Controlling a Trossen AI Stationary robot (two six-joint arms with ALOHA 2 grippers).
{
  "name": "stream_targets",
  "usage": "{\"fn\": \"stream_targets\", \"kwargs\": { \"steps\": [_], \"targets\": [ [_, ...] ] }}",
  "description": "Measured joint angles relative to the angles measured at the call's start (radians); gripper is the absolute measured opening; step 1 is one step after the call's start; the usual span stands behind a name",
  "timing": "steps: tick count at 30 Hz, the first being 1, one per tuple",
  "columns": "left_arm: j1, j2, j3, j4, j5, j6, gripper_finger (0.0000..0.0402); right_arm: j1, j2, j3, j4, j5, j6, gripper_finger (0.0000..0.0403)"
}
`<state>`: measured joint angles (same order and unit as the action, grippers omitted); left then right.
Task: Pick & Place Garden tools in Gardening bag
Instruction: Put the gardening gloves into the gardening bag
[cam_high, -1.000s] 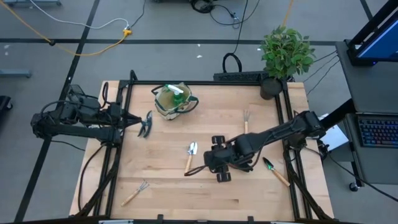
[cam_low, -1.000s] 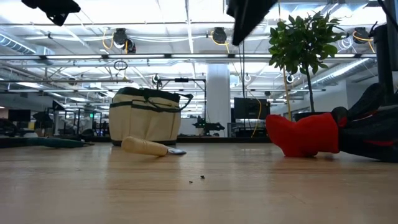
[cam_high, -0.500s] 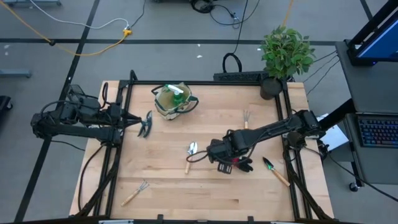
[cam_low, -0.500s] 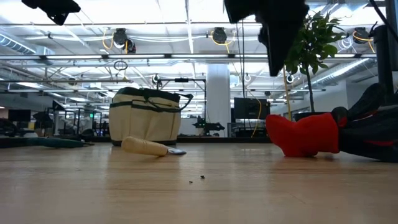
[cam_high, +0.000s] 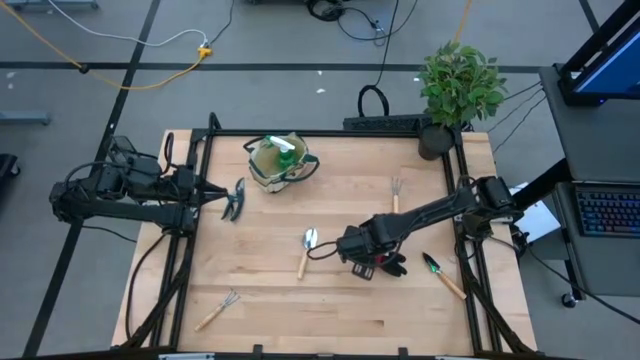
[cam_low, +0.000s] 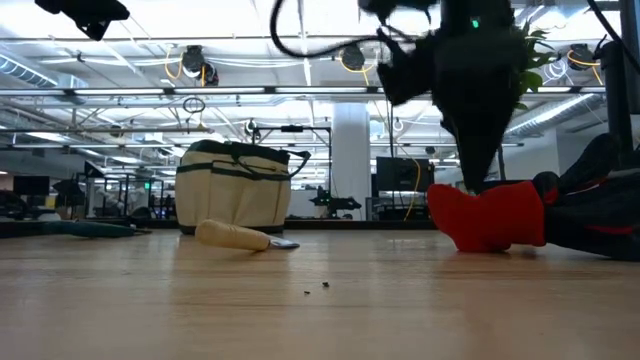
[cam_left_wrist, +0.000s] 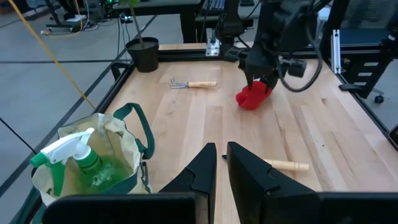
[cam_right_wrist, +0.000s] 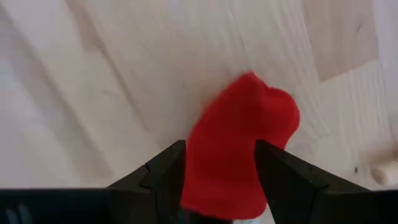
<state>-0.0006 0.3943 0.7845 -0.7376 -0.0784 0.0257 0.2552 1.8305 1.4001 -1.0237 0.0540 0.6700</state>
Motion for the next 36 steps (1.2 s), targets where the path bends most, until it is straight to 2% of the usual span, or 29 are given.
{"fn": "stream_targets", "kwargs": {
  "steps": [10, 13, 21, 25, 33, 36],
  "targets": [
    [-0.001, 0.0, 0.0, 0.0, 0.0, 0.0, 0.0047, -0.04, -0.005, -0.175, 0.246, -0.056, 0.056, 0.018],
    [0.0, 0.0, 0.0, 0.0, 0.0, -0.001, 0.0047, -0.045, -0.005, -0.182, 0.256, -0.056, 0.056, 0.0157],
    [0.0, 0.0, 0.0, 0.0, 0.0, -0.008, 0.0047, -0.072, -0.004, -0.183, 0.257, -0.041, 0.058, 0.0051],
    [0.0, 0.0, 0.0, 0.0, 0.001, -0.031, 0.0047, -0.08, -0.003, -0.184, 0.272, -0.034, 0.07, 0.0015],
    [0.0, 0.0, 0.0, 0.0, 0.002, -0.037, 0.0047, -0.085, -0.021, -0.182, 0.28, -0.031, 0.085, 0.0006],
    [0.0, 0.0, 0.0, 0.002, 0.002, -0.084, 0.0047, -0.087, -0.061, -0.165, 0.292, -0.025, 0.083, 0.0003]
  ]
}}
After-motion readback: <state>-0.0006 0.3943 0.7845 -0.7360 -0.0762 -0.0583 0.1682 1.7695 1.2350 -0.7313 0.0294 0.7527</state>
